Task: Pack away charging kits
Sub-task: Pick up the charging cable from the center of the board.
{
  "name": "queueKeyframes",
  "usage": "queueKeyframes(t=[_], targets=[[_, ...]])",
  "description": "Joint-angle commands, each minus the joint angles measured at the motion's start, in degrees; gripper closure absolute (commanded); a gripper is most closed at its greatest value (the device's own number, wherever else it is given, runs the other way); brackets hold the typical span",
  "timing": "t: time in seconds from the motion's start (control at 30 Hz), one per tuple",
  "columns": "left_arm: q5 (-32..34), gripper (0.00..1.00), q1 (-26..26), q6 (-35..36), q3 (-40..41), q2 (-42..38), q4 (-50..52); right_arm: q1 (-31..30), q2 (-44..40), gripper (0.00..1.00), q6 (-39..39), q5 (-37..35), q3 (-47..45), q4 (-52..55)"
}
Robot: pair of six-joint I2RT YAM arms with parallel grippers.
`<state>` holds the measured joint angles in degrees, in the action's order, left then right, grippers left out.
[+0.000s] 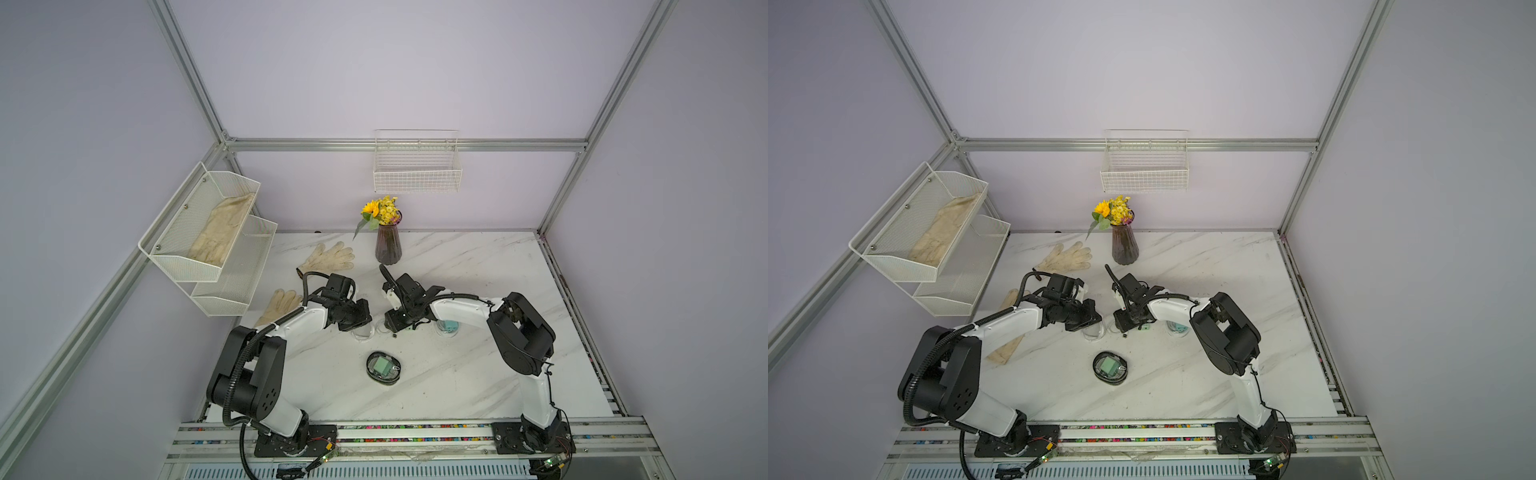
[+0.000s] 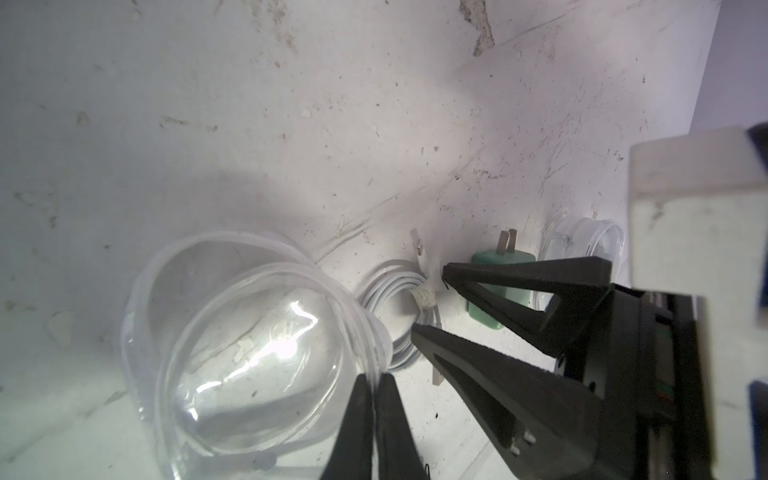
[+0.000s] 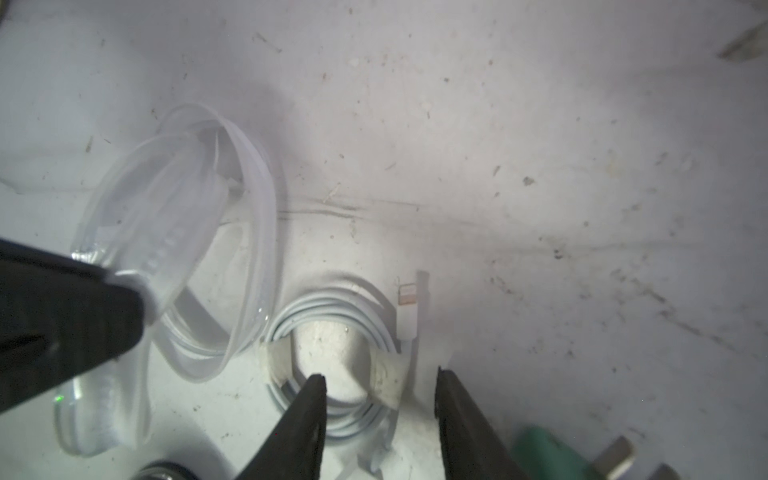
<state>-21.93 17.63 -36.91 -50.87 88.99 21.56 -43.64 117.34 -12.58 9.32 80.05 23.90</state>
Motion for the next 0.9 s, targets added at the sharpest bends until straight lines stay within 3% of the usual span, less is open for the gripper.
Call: queueKeyframes(t=[0.0,0.4,0.87], targets=[[-1.3,1.00,-0.3,-0.1,2.0,-2.2,-1.6,-0.4,1.1,0.56,0.1,-1.4,-0.6,2.4],[-1.7,1.00,-0.6,0.3,1.9,-2.8,-1.6,-1.0,-2.2,1.00,-1.7,-3.7,-3.3,0.6],[-6.4,1.00,-0.7,-2.1,3.0,-2.5,-6.4,-1.0,-10.9,1.00,-11.6,-1.7,-5.7,-8.0]])
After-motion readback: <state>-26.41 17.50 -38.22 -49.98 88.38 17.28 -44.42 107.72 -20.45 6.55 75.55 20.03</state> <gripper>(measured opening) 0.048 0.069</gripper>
